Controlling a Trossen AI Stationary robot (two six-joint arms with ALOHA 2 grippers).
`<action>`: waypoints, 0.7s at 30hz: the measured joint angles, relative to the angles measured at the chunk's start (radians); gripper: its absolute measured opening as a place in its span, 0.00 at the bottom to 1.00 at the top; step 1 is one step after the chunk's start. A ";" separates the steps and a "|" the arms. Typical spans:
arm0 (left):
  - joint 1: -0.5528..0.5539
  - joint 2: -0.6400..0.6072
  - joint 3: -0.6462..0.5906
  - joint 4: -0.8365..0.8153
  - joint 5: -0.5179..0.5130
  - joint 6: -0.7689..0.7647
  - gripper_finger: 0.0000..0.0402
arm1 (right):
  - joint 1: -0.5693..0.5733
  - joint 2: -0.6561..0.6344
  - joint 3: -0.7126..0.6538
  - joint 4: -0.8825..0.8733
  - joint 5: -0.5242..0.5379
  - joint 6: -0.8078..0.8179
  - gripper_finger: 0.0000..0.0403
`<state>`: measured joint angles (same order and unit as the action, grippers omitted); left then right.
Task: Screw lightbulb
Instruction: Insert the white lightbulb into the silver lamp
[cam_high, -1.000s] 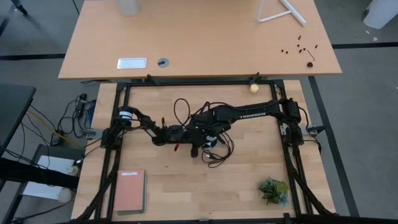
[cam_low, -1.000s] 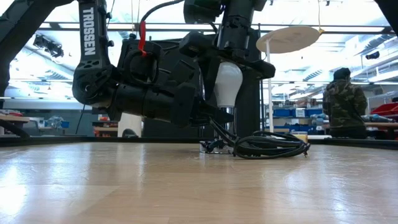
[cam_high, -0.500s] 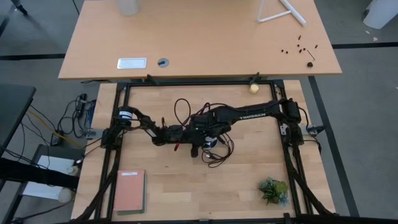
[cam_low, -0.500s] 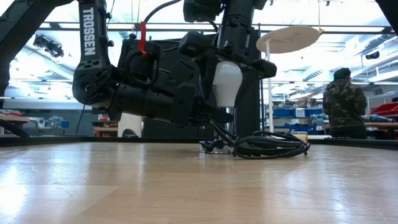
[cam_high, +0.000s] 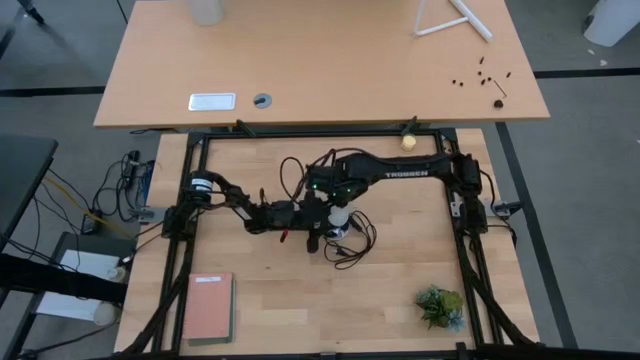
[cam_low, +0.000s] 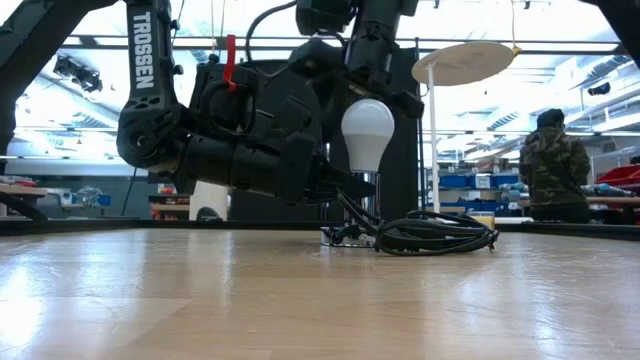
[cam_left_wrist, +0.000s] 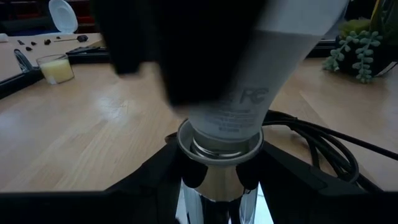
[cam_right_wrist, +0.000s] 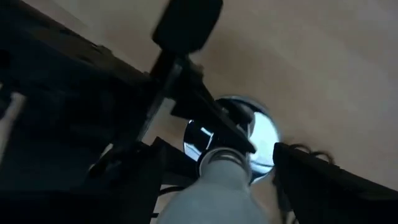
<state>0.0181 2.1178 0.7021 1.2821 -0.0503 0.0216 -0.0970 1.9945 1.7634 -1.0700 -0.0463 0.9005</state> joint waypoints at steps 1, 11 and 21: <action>0.000 0.000 0.000 -0.001 0.000 0.000 0.47 | -0.005 0.000 0.018 -0.016 0.000 -0.024 0.76; 0.000 0.000 0.000 -0.002 0.001 0.000 0.47 | -0.007 0.000 0.183 -0.081 -0.007 -0.483 0.75; 0.000 0.000 0.000 -0.002 -0.018 0.023 0.47 | 0.073 -0.001 0.294 -0.330 0.077 -1.095 0.74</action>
<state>0.0181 2.1174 0.7021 1.2804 -0.0688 0.0441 -0.0240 1.9938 2.0571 -1.4004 0.0311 -0.1943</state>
